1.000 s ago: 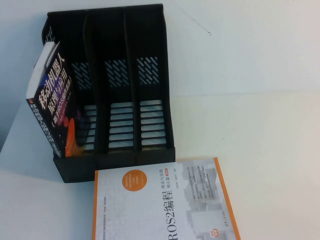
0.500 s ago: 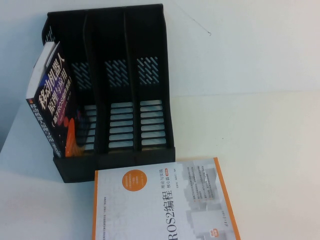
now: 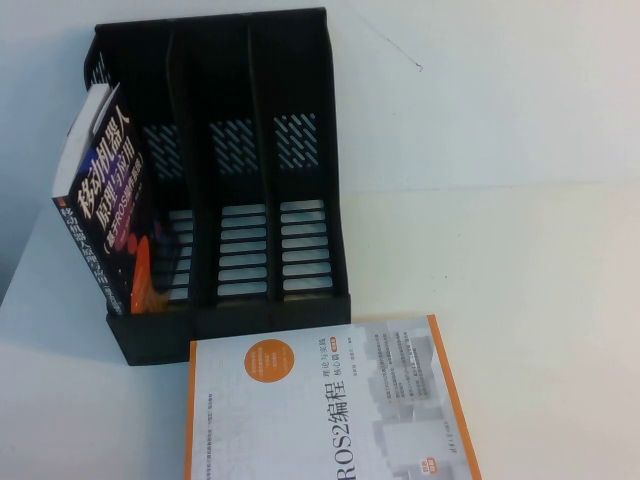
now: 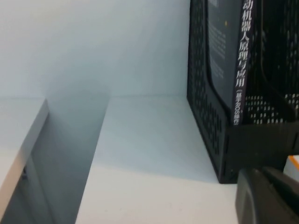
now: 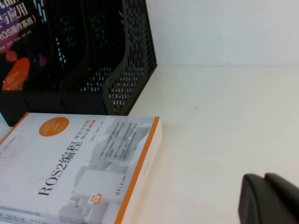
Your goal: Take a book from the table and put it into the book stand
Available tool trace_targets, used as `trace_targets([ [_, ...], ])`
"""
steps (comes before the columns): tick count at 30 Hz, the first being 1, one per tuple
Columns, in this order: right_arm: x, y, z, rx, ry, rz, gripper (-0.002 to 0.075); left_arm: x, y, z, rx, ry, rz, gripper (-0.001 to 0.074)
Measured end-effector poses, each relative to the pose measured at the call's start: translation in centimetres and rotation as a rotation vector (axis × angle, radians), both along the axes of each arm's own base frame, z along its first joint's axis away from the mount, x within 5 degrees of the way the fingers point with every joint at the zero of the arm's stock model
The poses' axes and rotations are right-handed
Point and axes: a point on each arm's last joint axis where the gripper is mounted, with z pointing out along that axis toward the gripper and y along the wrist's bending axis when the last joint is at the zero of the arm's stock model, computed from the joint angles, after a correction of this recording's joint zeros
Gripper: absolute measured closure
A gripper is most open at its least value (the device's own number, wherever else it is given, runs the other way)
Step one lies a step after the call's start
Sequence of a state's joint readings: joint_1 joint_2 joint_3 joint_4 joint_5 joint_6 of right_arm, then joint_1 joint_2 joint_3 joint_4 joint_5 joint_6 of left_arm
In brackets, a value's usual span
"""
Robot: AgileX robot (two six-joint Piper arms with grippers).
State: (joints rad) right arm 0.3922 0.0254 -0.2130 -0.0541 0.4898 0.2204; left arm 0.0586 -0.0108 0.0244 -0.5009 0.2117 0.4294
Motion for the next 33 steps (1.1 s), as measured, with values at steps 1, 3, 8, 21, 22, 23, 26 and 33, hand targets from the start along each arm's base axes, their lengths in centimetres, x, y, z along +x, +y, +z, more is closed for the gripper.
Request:
trace_targets([
  [1,0.0,0.0,0.0,0.000,0.000,0.000,0.0718,0.0,0.0,-0.1,0.011,0.005,-0.002,0.0737],
  [3,0.0,0.0,0.0,0.000,0.000,0.000,0.0718,0.0,0.0,-0.2,0.021,0.017,-0.006,0.0736],
  [8,0.0,0.0,-0.2,-0.002,0.006,0.000,0.0718,-0.1,0.1,-0.6,0.120,0.059,-0.014,0.0737],
  [21,0.0,0.0,-0.3,-0.006,0.016,0.000,0.0718,-0.3,0.9,-1.4,0.140,0.160,0.064,0.0736],
  [22,0.0,0.0,-0.3,-0.006,0.016,0.000,0.0718,-0.3,0.9,-1.4,0.139,0.160,0.065,0.0736],
  [23,0.0,0.0,-0.3,-0.006,0.016,0.000,0.0718,-0.3,0.9,-1.5,0.136,0.163,0.067,0.0736],
  [26,0.0,0.0,-0.3,-0.006,0.016,0.000,0.0718,-0.3,0.8,-1.5,0.134,0.162,0.055,0.0737],
  [33,0.0,0.0,-0.3,-0.006,0.016,0.000,0.0718,-0.3,0.5,-1.5,0.144,0.158,0.000,0.0736],
])
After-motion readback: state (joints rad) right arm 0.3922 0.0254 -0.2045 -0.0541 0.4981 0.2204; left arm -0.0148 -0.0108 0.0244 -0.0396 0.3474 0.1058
